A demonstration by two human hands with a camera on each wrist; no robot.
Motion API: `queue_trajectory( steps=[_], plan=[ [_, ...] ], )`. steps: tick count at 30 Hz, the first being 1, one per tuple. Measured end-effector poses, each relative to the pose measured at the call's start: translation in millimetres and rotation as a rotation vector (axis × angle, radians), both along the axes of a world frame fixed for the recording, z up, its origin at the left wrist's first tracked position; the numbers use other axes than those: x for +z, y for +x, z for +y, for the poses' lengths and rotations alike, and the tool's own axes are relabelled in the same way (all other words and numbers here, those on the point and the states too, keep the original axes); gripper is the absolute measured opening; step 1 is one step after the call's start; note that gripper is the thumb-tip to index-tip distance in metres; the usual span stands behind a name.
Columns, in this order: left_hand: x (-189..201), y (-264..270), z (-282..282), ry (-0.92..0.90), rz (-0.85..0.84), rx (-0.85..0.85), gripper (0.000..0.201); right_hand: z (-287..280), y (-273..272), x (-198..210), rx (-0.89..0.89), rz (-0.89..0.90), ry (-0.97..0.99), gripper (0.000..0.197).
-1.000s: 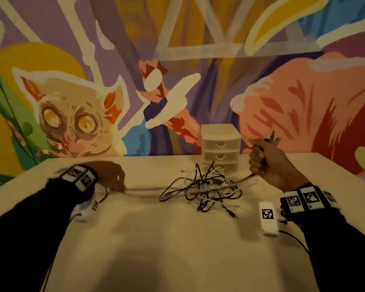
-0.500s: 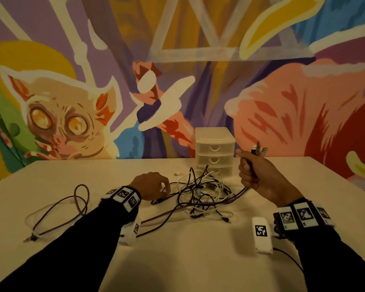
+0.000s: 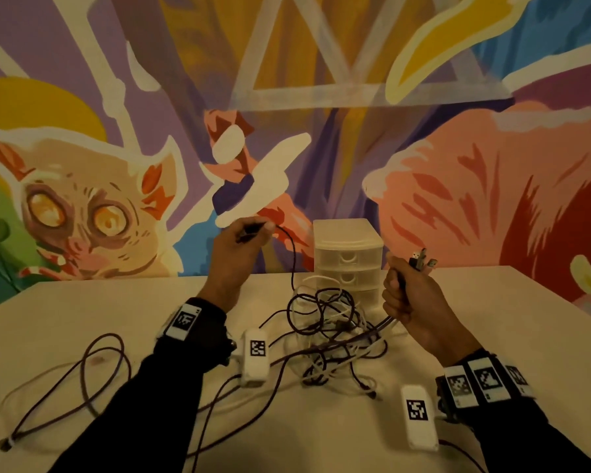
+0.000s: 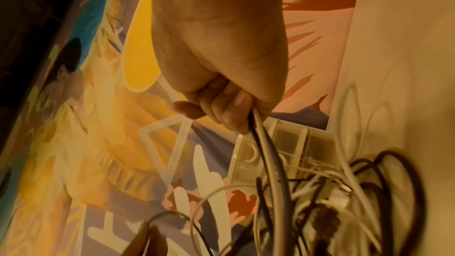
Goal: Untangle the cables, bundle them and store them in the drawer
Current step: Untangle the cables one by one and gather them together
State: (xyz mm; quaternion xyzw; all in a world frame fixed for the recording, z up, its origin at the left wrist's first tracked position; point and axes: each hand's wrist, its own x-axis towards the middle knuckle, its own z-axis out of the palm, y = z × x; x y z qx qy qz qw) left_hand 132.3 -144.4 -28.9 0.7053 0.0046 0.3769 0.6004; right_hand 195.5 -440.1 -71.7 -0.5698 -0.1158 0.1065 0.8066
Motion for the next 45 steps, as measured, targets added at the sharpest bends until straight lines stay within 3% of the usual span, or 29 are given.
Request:
queue_trajectory(
  steps=[5,9,10,13,16,20,26,29,32,36,39,41,45],
  plan=[
    [-34,19,-46,-0.256,0.043,-0.324,0.037,2,-1,-17,0.001,0.049,-0.03,0.041],
    [-61,27,-53,-0.539,0.091,-0.539,0.01,0,2,-29,-0.021,0.114,0.004,0.041],
    [-68,27,-54,-0.586,0.117,-0.599,0.011,1,3,-32,-0.023,0.121,0.003,0.041],
    [-88,27,-61,-0.385,0.289,-0.655,0.029,8,3,-35,-0.026,0.122,-0.005,0.044],
    [-97,28,-74,-0.168,0.36,-0.601,0.031,13,0,-36,-0.028,0.084,0.004,0.051],
    [-98,28,-79,-0.14,0.26,-0.519,0.026,18,-4,-40,-0.055,0.005,-0.132,0.051],
    [-101,28,-78,-0.175,0.26,-0.534,0.039,19,-12,-40,-0.09,-0.096,-0.241,0.038],
    [-103,29,-79,-0.172,0.267,-0.52,0.035,20,-12,-41,-0.12,-0.086,-0.278,0.038],
    [-99,28,-83,-0.135,0.288,-0.517,0.027,19,-12,-40,-0.175,-0.097,-0.196,0.031],
    [-97,27,-87,0.081,0.302,-0.484,0.021,20,-10,-37,-0.225,-0.093,-0.089,0.024],
    [-95,27,-88,0.066,0.208,-0.45,0.013,22,-15,-38,-0.139,-0.112,-0.178,0.035],
    [-92,27,-89,0.063,0.172,-0.445,0.012,23,-21,-35,-0.123,-0.152,-0.235,0.023],
    [-96,30,-87,0.144,0.259,-0.366,0.011,17,-10,-29,-0.288,-0.141,-0.084,0.018]
  ],
)
